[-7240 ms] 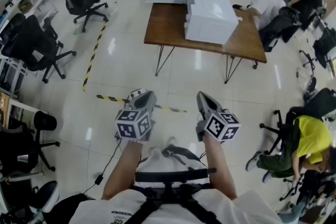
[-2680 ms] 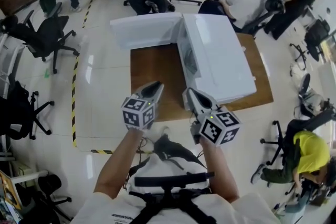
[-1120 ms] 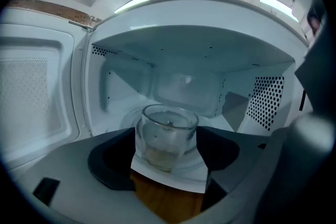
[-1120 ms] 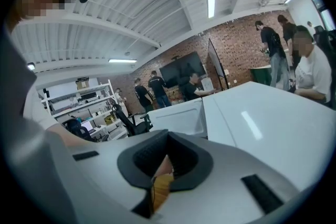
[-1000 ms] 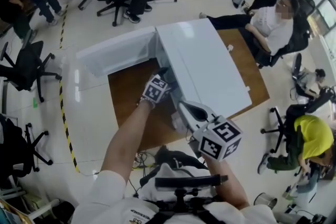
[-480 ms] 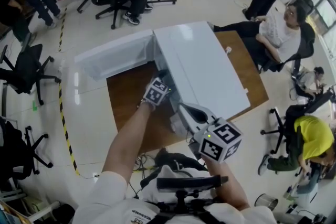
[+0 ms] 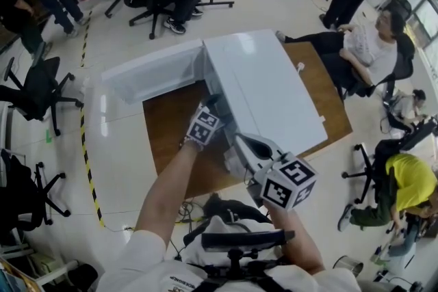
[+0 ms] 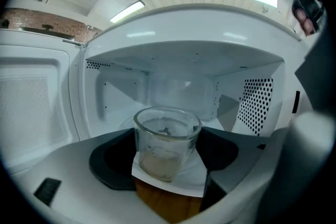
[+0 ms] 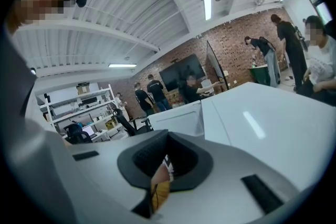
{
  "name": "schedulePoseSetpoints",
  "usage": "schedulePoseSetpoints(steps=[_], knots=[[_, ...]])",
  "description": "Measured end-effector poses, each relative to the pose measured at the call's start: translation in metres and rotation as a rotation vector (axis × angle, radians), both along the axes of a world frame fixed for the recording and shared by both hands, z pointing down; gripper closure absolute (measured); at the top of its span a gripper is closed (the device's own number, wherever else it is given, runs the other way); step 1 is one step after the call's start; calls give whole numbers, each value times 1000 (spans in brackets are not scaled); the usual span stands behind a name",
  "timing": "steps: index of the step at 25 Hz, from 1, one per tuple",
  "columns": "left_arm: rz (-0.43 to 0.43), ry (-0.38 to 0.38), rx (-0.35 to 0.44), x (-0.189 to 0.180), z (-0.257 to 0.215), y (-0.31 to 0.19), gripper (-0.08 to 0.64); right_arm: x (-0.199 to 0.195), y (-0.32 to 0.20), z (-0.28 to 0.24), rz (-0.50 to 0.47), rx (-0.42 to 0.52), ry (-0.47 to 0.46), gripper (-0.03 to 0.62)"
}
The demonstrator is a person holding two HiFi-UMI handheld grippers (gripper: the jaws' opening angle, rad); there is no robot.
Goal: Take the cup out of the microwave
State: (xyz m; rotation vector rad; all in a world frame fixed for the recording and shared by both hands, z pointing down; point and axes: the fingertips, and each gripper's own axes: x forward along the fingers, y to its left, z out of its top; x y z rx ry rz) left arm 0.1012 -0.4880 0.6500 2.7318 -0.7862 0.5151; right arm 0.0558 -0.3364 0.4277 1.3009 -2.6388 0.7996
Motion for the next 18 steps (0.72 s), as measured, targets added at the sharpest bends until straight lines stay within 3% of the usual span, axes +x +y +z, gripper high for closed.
schedulePoseSetpoints(steps=[10, 18], knots=[[-123, 89, 23, -52, -25, 41, 207, -4, 7, -3, -7, 6, -32, 586], [-225, 106, 49, -99, -46, 74, 207, -20, 26, -8, -46, 12, -53, 586]])
